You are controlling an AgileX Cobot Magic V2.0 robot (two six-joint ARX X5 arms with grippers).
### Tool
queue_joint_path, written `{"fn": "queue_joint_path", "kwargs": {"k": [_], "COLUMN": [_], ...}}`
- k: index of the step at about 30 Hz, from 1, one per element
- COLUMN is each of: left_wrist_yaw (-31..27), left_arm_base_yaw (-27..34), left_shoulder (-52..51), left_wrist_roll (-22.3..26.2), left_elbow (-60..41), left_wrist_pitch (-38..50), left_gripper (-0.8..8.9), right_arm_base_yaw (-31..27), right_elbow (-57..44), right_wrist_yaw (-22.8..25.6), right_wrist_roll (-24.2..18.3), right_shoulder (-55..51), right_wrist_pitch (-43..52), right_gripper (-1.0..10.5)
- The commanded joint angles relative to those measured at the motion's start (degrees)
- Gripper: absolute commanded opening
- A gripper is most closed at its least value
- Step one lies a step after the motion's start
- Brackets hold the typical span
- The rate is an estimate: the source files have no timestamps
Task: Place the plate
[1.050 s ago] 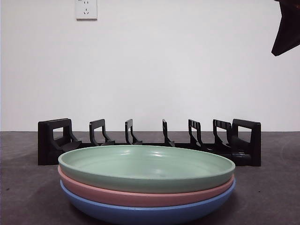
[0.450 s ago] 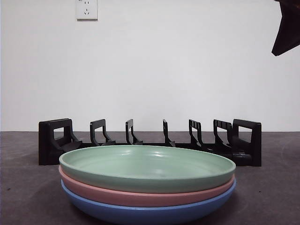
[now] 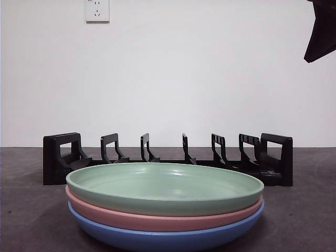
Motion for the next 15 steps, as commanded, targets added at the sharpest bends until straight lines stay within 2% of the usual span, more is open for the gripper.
{"fn": "queue_joint_path", "kwargs": {"k": [1,4,6,8,11,15], "left_wrist_yaw": [0.2,0.2,0.2,0.2,0.2,0.2], "left_arm_base_yaw": [0.0,0.0,0.0,0.0,0.0,0.0], "left_shoulder": [-0.1,-0.1,-0.1,-0.1,-0.1,-0.1], "left_wrist_roll": [-0.2,-0.2,-0.2,-0.2,-0.2,-0.2], "left_elbow": [-1.0,-1.0,-1.0,-1.0,-1.0,-1.0], "left_wrist_pitch": [-0.3,-0.2,-0.3,-0.2,-0.3,-0.3], "left_gripper": [0.07,0.07,0.07,0.07,0.07,0.07], "right_arm_base_yaw": [0.2,0.9,0.9,0.7,-0.3,-2.6], "right_elbow": [0.6,0.6,0.5,-3.1,-15.6,-33.6], "right_wrist_yaw": [0.1,0.0,0.6,1.6,5.9,10.0], "right_wrist_roll": [0.4,0.3,-1.7,-3.0,-2.8,2.5], "right_shoulder": [0.3,-0.6,-2.0,-6.2,-16.2,-34.1], "right_wrist_pitch": [0.6,0.6,0.6,4.6,16.5,23.8], "right_gripper": [0.2,0.2,0.2,0.2,0.2,0.2]}}
